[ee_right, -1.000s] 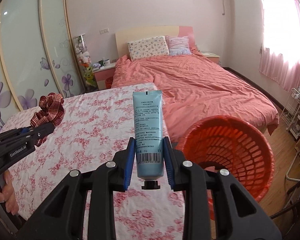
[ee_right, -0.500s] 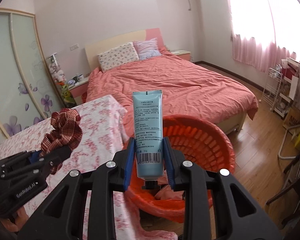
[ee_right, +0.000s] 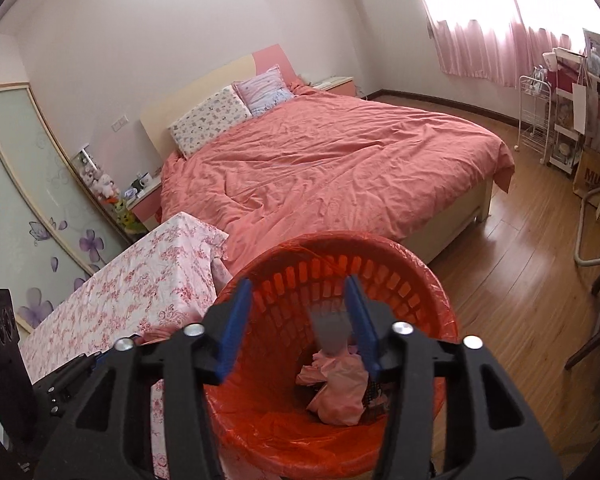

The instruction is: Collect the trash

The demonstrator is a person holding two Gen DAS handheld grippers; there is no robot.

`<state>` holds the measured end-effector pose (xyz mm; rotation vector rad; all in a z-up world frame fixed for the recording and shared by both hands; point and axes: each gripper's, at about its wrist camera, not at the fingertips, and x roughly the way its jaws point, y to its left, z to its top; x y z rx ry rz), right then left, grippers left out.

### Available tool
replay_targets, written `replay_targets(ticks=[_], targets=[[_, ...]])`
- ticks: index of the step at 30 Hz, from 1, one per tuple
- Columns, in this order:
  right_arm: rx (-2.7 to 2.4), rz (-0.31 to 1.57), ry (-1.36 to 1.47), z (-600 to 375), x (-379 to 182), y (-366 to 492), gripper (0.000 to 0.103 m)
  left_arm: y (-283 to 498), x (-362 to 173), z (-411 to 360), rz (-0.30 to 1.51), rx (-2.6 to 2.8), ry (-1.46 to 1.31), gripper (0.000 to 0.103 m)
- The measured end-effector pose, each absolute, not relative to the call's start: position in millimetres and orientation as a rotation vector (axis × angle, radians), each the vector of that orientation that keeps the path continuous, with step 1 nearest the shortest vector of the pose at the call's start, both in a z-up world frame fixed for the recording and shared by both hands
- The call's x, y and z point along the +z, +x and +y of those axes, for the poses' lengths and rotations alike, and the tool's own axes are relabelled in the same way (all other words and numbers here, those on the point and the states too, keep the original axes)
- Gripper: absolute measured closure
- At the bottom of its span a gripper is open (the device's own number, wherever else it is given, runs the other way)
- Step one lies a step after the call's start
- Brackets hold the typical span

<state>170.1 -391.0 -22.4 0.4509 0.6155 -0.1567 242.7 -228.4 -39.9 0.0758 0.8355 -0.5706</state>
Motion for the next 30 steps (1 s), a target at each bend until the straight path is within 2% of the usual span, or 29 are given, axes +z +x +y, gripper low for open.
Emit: replay_targets(ticks=[6,13,14,16,18,20,22,30], targets=[[-0.173,0.6,0.427,-381,-19,152,0.04,237,-39,-200,0.815,-0.536,0.062,0.043],[-0.186,0.508,0.321,-352,12,116,0.027,195,-7,-154,0.695,-0.467,0.068,0.029],[-0.191,0.49,0.303,-346,17,109,0.018,187,-2,-146,0.68,-0.455,0.064,0.026],[-0.208,0.457,0.275,-333,25,96,0.016,170,8,-129,0.648,-0.432,0.051,0.021],[-0.231,0.43,0.243,-318,32,79,0.004,152,15,-112,0.614,-0.407,0.044,0.016],[-0.266,0.402,0.214,-305,36,66,0.002,133,20,-97,0.581,-0.376,0.044,0.008],[-0.282,0.397,0.189,-295,35,55,0.002,116,23,-82,0.556,-0.34,0.047,0.005],[-0.357,0.4,0.154,-260,15,9,0.002,53,13,-26,0.489,-0.15,0.044,0.004]])
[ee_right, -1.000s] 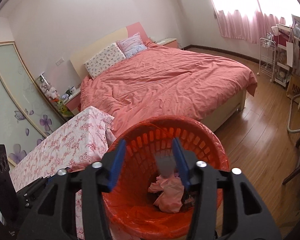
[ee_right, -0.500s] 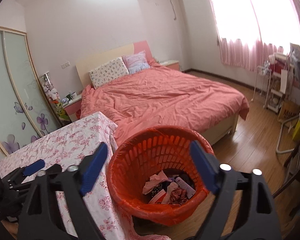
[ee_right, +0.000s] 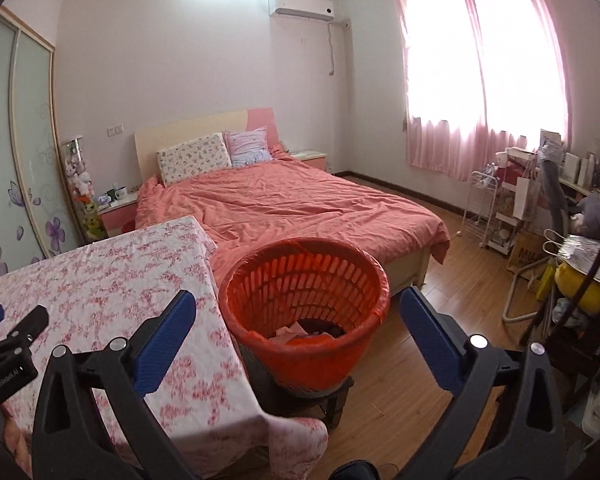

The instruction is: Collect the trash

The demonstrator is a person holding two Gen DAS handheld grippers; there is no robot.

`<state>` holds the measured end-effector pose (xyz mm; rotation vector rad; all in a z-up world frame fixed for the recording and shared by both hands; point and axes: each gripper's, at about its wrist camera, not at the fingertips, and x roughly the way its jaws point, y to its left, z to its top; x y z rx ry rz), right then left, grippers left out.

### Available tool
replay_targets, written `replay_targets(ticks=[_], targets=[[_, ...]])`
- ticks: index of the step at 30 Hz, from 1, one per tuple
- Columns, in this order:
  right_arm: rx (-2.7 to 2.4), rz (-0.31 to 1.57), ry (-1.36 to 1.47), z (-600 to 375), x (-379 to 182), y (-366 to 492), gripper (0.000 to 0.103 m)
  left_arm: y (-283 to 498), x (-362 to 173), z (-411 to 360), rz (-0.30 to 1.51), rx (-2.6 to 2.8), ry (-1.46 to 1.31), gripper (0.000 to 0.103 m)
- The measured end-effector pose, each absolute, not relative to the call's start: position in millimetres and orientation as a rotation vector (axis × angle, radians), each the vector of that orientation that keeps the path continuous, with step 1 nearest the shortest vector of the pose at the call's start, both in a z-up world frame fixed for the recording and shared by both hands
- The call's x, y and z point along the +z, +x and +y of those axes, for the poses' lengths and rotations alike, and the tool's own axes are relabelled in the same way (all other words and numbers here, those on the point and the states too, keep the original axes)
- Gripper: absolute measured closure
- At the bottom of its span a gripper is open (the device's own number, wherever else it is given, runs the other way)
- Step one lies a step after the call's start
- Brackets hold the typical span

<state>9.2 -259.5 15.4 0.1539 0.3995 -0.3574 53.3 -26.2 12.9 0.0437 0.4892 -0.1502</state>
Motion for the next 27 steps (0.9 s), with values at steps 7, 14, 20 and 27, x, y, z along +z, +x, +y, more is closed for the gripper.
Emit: replay_targets(ticks=[7,14,20,27], targets=[[-0.407,0.385,0.134,-232,5,-18,0.002,9,-2,12,0.461,-0.037,0.006,0.004],[-0.436,0.347,0.093,-202,3,-32,0.002,-20,-7,29,0.455,0.005,-0.019,0.004],[-0.435,0.367,0.082,-194,1,-38,0.002,-35,-6,33,0.446,0.022,-0.015,0.004],[-0.436,0.453,0.105,-191,-7,-36,0.002,-36,-8,31,0.477,0.022,-0.011,0.004]])
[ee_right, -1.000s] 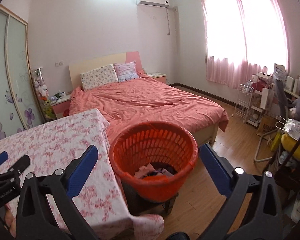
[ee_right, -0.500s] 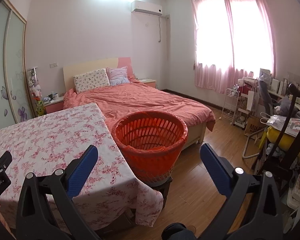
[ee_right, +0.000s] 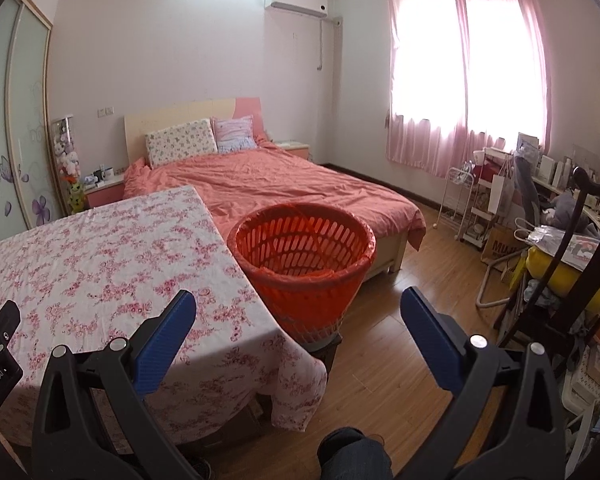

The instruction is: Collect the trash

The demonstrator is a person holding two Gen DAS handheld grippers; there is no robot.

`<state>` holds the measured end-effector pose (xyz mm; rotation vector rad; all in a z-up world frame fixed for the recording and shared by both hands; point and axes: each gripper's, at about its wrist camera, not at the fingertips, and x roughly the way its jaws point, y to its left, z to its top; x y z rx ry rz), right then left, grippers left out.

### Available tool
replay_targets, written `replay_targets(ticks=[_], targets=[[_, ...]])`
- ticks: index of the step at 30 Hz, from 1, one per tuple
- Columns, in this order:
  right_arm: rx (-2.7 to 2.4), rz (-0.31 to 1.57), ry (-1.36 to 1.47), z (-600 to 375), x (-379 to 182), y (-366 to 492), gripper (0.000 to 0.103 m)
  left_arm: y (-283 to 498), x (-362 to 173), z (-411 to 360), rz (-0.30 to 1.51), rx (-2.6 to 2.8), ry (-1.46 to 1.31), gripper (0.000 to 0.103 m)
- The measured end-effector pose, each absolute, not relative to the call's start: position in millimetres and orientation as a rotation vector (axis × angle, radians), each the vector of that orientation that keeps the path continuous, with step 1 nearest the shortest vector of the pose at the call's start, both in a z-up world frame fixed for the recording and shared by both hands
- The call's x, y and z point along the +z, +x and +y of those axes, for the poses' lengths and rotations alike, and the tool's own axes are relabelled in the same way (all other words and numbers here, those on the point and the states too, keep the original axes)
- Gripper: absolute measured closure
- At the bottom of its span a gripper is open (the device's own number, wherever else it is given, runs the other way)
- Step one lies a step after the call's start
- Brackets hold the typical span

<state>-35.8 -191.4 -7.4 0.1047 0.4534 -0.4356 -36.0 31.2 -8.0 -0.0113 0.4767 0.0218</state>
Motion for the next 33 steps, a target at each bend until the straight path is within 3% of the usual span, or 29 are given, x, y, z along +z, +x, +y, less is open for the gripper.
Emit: replay_targets(ticks=[33], targets=[[-0.402,0.494,0.134,-191,4,-39,0.002,-40,1,32,0.513,0.024,-0.04,0.004]])
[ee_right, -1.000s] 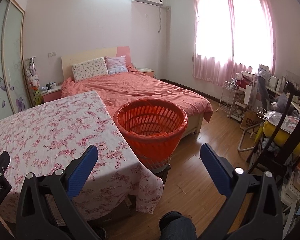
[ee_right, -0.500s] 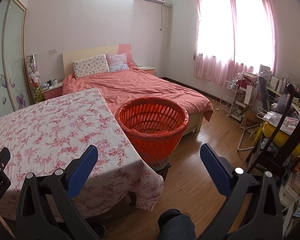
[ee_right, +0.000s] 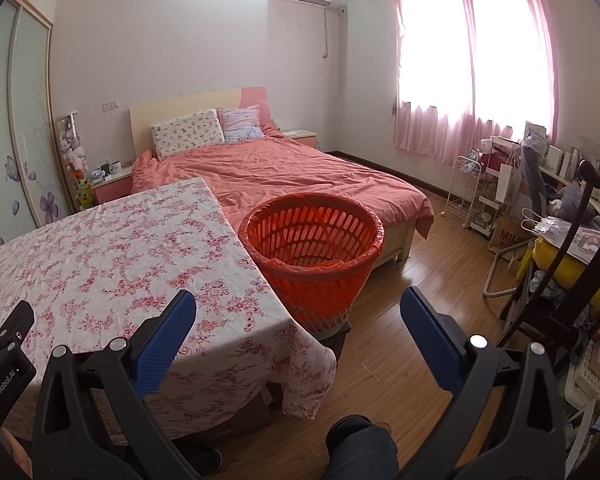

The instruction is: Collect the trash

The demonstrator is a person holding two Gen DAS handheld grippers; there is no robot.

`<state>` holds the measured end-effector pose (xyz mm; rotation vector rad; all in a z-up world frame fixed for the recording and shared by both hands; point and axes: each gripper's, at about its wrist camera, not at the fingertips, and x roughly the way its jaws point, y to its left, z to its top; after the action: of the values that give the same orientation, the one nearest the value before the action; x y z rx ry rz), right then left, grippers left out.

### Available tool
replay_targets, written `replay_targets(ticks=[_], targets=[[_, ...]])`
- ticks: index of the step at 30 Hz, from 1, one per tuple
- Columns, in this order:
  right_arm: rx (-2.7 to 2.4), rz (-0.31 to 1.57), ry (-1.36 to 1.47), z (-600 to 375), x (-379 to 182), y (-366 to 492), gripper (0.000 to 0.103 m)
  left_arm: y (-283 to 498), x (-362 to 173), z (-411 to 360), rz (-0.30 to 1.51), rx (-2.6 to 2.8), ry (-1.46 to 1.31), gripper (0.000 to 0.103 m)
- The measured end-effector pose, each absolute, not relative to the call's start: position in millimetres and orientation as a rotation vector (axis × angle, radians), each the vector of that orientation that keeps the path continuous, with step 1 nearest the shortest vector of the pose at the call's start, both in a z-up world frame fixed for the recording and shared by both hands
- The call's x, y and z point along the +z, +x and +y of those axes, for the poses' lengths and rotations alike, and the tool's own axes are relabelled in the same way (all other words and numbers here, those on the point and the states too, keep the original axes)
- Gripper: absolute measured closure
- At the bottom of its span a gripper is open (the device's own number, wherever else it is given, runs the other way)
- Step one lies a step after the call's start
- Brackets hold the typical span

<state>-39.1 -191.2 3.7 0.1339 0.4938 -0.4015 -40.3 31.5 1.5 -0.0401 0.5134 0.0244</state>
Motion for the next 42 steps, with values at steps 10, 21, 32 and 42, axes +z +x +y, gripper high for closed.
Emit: replay_targets(ticks=[10,21,32,42], targets=[[-0.399,0.496,0.133,-192,3,-39,0.002,-41,6,21,0.498,0.043,0.006,0.004],[-0.399,0.495,0.132,-191,3,-39,0.002,-40,11,21,0.487,0.034,-0.001,0.004],[-0.402,0.499,0.127,-193,5,-35,0.002,-38,11,21,0.494,0.036,0.0,0.004],[-0.406,0.5,0.124,-197,4,-34,0.002,-38,10,22,0.497,0.038,-0.002,0.004]])
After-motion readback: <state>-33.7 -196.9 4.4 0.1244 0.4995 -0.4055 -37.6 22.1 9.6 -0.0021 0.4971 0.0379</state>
